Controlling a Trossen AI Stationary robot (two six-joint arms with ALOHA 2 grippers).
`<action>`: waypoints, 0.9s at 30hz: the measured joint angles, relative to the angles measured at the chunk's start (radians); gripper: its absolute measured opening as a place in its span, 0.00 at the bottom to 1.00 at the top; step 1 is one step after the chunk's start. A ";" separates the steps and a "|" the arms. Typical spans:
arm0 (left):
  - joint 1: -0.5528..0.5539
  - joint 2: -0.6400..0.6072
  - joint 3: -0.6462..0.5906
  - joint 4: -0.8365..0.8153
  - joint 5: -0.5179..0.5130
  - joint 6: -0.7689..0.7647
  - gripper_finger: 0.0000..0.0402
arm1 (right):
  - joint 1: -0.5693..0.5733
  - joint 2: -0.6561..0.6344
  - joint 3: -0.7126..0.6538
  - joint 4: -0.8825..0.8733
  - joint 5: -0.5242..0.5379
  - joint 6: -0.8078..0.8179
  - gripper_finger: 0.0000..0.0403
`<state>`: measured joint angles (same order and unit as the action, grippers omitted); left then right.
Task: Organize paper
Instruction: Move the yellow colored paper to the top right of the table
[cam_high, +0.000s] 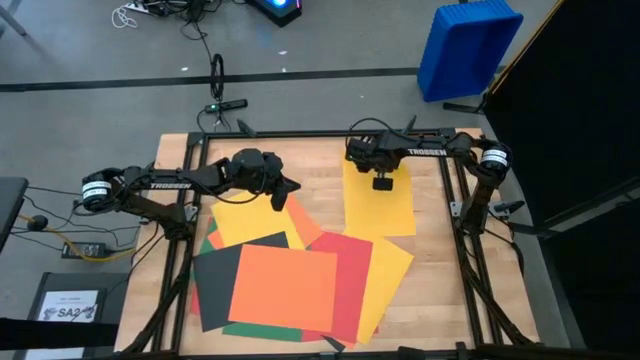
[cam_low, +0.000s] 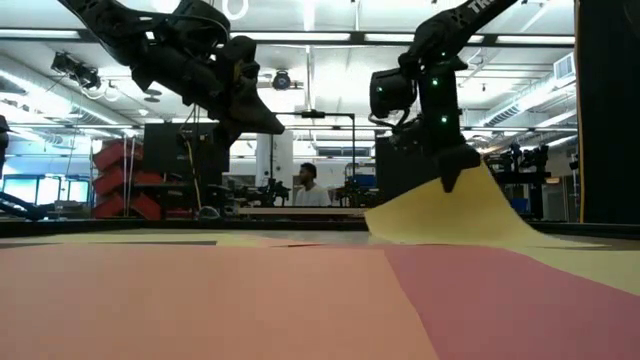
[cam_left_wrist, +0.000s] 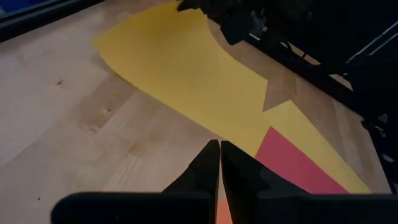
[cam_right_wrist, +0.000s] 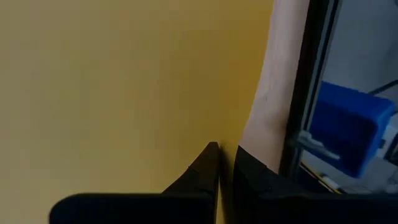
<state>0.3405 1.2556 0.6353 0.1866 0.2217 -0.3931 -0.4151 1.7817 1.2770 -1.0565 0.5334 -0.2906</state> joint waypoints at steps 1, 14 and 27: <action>0.000 0.000 0.000 0.000 0.000 0.000 0.00 | -0.005 0.000 0.000 -0.012 0.004 0.000 0.00; -0.003 0.000 0.000 -0.030 0.001 0.001 0.00 | -0.132 0.000 -0.071 -0.032 0.009 0.046 0.00; -0.023 0.000 0.000 -0.063 0.000 0.024 0.00 | -0.282 -0.057 -0.265 0.204 -0.052 0.082 0.00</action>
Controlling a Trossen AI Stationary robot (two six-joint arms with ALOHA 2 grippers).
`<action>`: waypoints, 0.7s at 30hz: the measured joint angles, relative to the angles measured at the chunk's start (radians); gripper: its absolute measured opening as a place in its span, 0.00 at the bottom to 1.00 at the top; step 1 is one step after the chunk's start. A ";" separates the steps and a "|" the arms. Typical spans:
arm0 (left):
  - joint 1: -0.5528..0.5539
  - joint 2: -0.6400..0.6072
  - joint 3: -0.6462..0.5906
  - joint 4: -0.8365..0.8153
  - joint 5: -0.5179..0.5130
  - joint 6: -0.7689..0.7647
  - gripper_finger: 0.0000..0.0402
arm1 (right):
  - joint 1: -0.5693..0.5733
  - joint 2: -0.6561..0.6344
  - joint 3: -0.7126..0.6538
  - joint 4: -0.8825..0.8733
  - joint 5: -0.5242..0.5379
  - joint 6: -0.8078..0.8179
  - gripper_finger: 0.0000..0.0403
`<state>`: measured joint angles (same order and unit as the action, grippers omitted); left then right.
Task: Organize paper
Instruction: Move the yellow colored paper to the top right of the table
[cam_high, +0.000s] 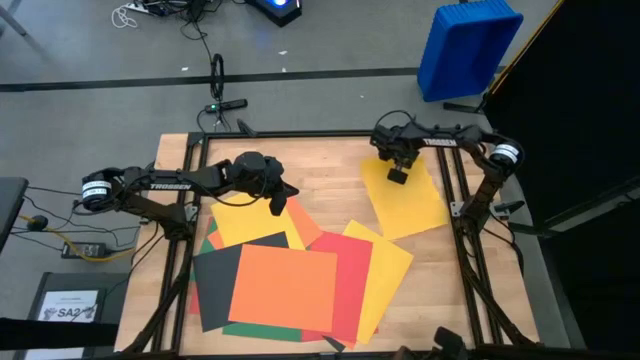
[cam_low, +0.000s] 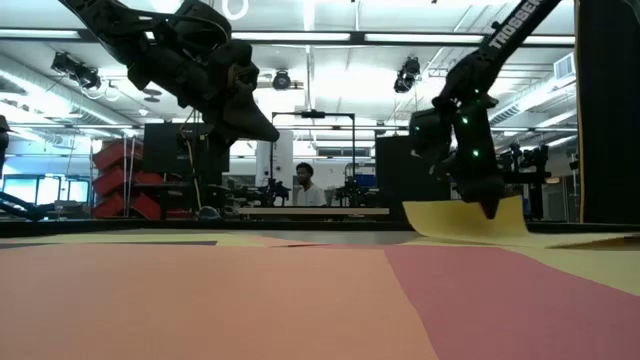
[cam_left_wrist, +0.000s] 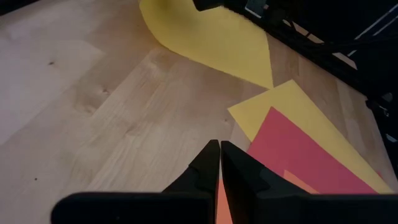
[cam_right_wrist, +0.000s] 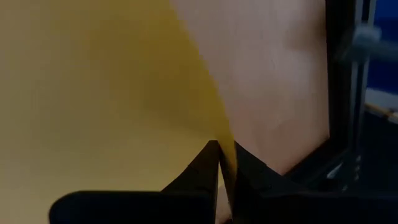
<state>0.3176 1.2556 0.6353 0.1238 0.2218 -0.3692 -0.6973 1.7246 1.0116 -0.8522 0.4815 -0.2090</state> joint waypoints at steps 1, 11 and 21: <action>0.000 0.000 0.000 0.000 0.000 0.000 0.00 | -0.011 0.000 -0.008 -0.002 0.001 0.001 0.00; 0.000 0.000 0.000 0.004 0.000 -0.001 0.00 | -0.077 -0.001 -0.035 0.015 0.001 0.011 0.00; 0.000 0.000 -0.001 0.004 0.000 -0.001 0.00 | -0.091 -0.001 -0.035 0.040 0.009 -0.030 0.09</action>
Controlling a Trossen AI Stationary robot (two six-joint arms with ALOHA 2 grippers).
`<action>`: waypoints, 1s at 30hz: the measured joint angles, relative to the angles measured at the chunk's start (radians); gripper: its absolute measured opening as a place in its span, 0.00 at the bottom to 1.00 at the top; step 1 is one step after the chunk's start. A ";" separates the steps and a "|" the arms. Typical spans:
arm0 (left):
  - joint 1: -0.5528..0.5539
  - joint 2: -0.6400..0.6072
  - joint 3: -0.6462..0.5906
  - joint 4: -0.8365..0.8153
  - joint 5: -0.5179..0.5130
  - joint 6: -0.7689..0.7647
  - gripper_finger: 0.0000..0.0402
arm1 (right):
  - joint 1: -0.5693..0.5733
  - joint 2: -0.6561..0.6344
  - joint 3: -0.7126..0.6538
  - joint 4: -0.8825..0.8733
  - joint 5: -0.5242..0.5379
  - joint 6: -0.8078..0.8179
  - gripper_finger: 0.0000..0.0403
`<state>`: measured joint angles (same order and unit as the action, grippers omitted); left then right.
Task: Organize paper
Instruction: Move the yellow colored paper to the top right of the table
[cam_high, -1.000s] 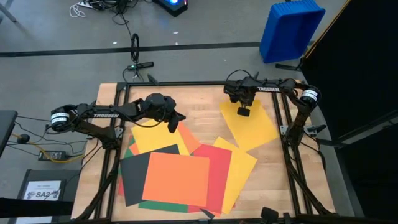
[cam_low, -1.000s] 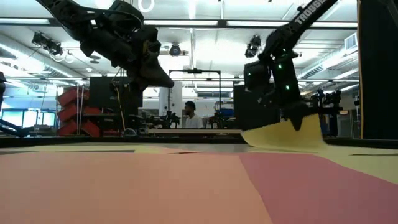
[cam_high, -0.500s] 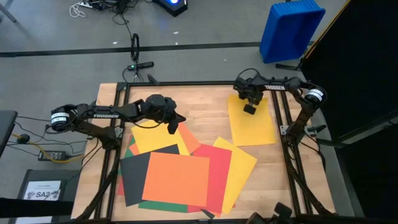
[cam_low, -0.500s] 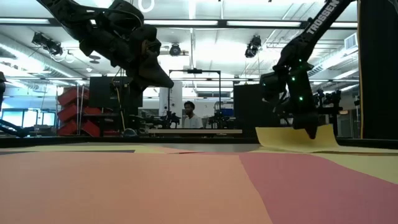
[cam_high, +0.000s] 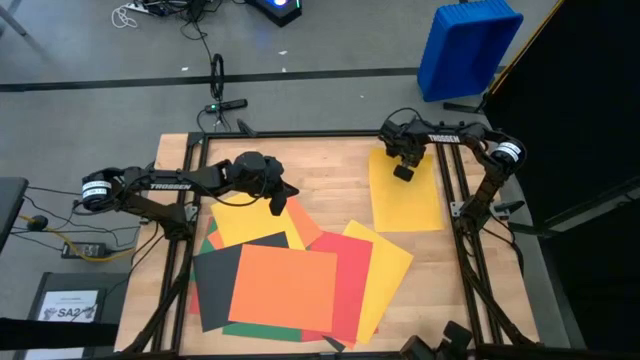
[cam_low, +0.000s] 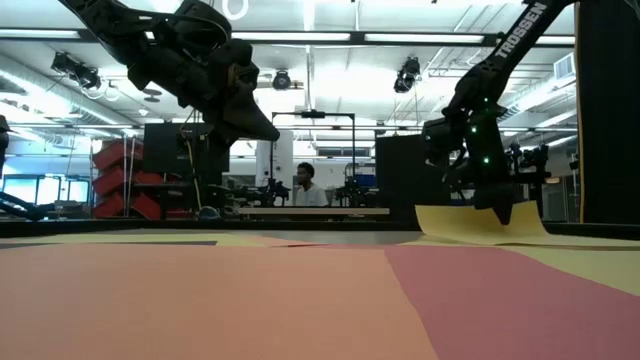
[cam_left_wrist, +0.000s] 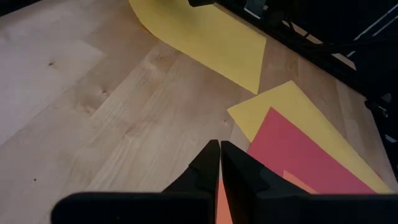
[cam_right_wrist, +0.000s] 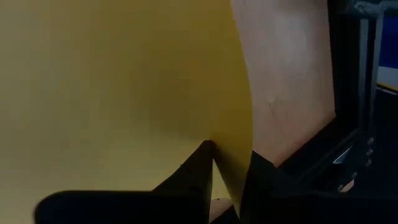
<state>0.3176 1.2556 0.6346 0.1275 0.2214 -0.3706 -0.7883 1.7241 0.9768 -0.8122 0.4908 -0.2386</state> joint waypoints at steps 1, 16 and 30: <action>0.000 0.000 0.000 0.000 0.000 0.000 0.00 | 0.000 0.000 0.000 0.001 0.012 0.000 0.11; 0.000 0.000 0.000 -0.001 0.000 0.000 0.00 | 0.008 -0.027 0.000 0.004 0.135 -0.020 0.42; 0.000 0.000 0.000 -0.001 0.000 0.000 0.00 | 0.021 -0.309 0.000 0.008 -0.111 0.000 0.50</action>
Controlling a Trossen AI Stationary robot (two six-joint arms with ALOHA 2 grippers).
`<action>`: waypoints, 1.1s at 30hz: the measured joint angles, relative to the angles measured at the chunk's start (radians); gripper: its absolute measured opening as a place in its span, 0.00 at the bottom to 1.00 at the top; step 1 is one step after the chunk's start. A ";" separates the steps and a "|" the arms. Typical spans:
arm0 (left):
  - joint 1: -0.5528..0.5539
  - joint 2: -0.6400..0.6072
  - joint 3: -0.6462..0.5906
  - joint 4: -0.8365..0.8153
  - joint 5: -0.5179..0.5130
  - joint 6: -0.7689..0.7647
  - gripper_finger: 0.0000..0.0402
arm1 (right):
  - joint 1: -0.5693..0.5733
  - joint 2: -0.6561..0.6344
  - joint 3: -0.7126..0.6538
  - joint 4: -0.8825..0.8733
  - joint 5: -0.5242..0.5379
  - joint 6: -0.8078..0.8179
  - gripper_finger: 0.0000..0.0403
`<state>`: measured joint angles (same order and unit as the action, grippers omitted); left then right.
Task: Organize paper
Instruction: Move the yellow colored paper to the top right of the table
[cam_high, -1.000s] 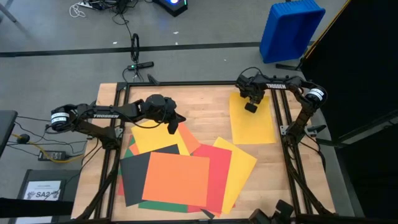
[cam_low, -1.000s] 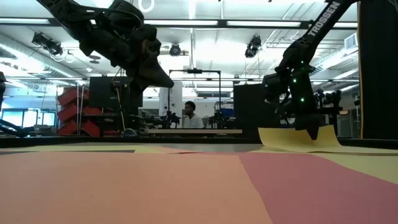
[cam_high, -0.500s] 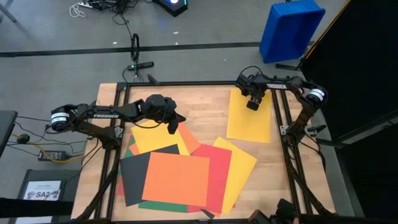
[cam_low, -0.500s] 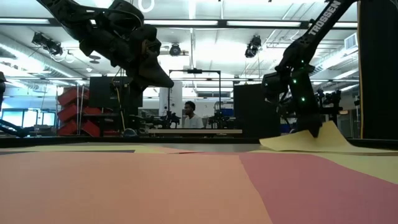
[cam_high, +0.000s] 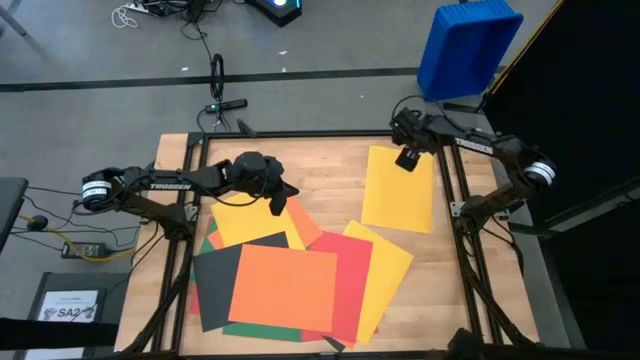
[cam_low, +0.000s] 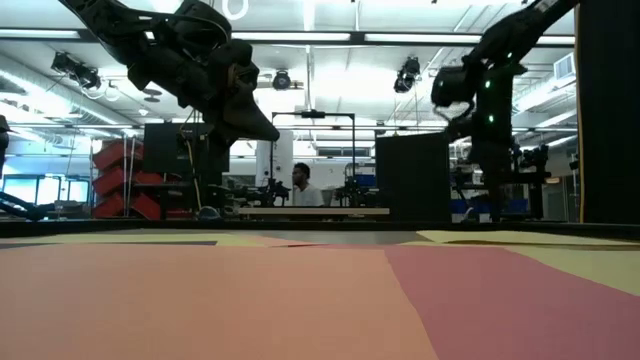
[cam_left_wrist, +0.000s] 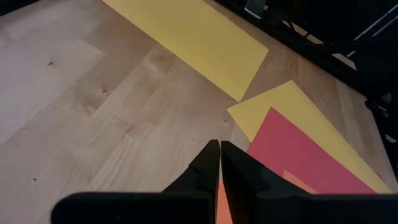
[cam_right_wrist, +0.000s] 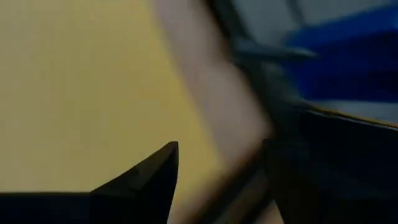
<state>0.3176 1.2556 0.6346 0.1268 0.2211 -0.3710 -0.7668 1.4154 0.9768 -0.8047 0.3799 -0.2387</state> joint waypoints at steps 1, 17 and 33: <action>0.000 0.000 0.000 0.000 0.000 0.000 0.00 | 0.002 -0.014 0.000 0.007 -0.096 0.029 0.49; -0.064 0.000 -0.001 -0.001 -0.015 0.000 0.00 | 0.300 -0.070 -0.269 0.368 -0.312 0.379 0.01; -0.079 0.000 -0.001 0.000 -0.062 0.001 0.00 | 0.362 -0.078 -0.429 0.373 -0.298 0.534 0.00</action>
<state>0.2390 1.2556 0.6338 0.1268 0.1589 -0.3702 -0.4053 1.3377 0.5476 -0.4318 0.0821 0.2949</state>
